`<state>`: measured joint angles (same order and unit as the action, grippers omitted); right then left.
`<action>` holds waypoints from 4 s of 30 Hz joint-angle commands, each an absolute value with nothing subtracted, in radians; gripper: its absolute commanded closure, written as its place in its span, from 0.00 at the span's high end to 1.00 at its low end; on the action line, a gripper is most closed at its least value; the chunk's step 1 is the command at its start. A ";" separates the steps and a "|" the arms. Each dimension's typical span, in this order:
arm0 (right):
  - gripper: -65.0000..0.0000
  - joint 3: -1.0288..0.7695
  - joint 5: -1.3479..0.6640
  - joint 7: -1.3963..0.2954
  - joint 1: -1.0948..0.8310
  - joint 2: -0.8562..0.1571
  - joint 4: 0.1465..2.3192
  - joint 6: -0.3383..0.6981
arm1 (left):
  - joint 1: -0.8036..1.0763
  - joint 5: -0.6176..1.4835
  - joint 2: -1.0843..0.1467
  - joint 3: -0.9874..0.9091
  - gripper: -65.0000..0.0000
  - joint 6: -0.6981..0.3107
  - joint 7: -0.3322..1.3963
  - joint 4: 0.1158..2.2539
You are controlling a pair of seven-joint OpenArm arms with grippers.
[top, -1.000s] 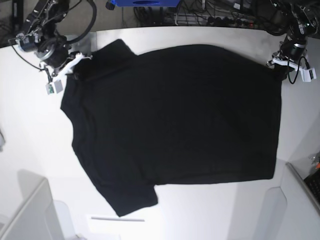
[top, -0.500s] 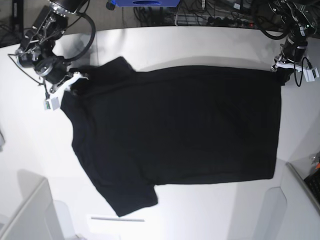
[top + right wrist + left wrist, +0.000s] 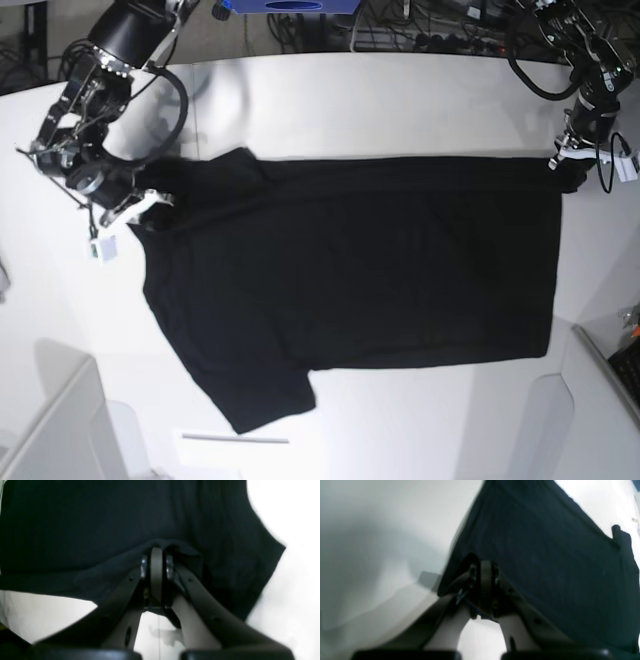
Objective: Fold the T-shirt properly
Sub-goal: 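Drag the gripped shirt edge toward the arm bases with both grippers, then re-grip the shirt edge with both grippers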
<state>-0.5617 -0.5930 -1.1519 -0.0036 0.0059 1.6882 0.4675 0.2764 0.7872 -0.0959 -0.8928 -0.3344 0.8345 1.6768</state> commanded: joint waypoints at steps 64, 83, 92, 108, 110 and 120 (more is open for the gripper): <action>0.46 -0.653 -0.627 -1.023 0.124 0.008 1.600 0.387 | -0.027 0.728 -0.232 -0.811 0.69 -0.277 0.817 1.529; 0.48 -0.814 -0.627 -1.020 -0.125 0.127 1.609 0.262 | 0.265 0.834 -0.208 -0.949 0.69 -0.278 0.809 1.438; 0.48 -0.805 -0.625 -0.892 -0.102 0.122 1.491 0.217 | 0.237 0.831 -0.206 -0.860 0.69 -0.278 0.806 1.429; 0.46 -0.803 -0.621 -0.883 -0.056 0.119 1.471 0.217 | 0.107 0.745 -0.197 -0.792 0.18 -0.278 0.808 1.256; 0.46 -0.803 -0.621 -0.862 -0.054 0.119 1.471 0.217 | 0.108 0.745 -0.194 -0.796 0.00 -0.278 0.808 1.256; 0.00 -0.814 -0.625 -0.792 -0.061 0.119 1.486 0.219 | 0.113 0.745 -0.199 -0.792 0.00 -0.278 0.816 1.267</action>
<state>-0.8097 -0.6228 -0.8017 -0.0673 0.1249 1.4651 0.2234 0.1043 0.7795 -0.1894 -0.7948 -0.2920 0.7750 1.2613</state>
